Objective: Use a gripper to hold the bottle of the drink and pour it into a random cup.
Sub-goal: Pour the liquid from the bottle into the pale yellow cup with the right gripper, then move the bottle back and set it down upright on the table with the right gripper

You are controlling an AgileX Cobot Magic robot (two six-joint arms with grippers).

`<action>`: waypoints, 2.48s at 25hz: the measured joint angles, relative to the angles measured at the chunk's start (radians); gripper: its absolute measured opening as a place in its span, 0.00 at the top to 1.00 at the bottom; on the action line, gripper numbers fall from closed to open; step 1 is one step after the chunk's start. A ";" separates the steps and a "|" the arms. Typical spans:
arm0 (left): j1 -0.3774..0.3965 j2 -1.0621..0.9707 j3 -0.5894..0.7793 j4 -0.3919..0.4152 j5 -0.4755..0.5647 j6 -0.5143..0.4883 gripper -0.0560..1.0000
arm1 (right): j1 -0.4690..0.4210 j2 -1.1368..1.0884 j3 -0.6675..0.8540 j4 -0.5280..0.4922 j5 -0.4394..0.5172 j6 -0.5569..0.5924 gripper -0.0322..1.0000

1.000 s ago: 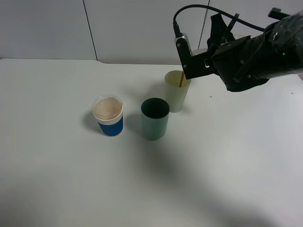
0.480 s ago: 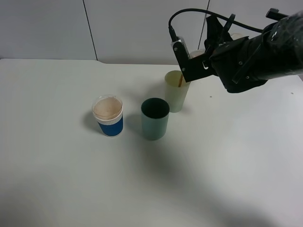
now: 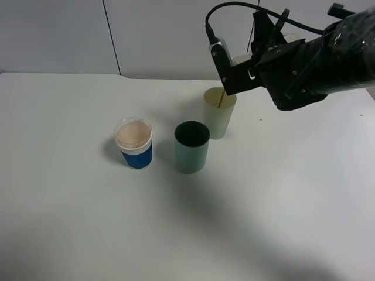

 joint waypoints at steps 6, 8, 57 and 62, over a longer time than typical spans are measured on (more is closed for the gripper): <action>0.000 0.000 0.000 0.000 0.000 0.000 0.07 | 0.003 0.000 0.000 0.000 0.005 -0.073 0.62; 0.000 0.000 0.000 0.000 0.000 0.000 0.07 | 0.003 0.000 0.000 0.000 0.006 -0.084 0.62; 0.000 0.000 0.000 0.000 0.000 0.000 0.07 | -0.037 -0.037 0.000 0.111 -0.029 0.893 0.62; 0.000 0.000 0.000 0.000 0.000 0.000 0.07 | -0.078 -0.125 0.000 0.234 -0.137 0.958 0.62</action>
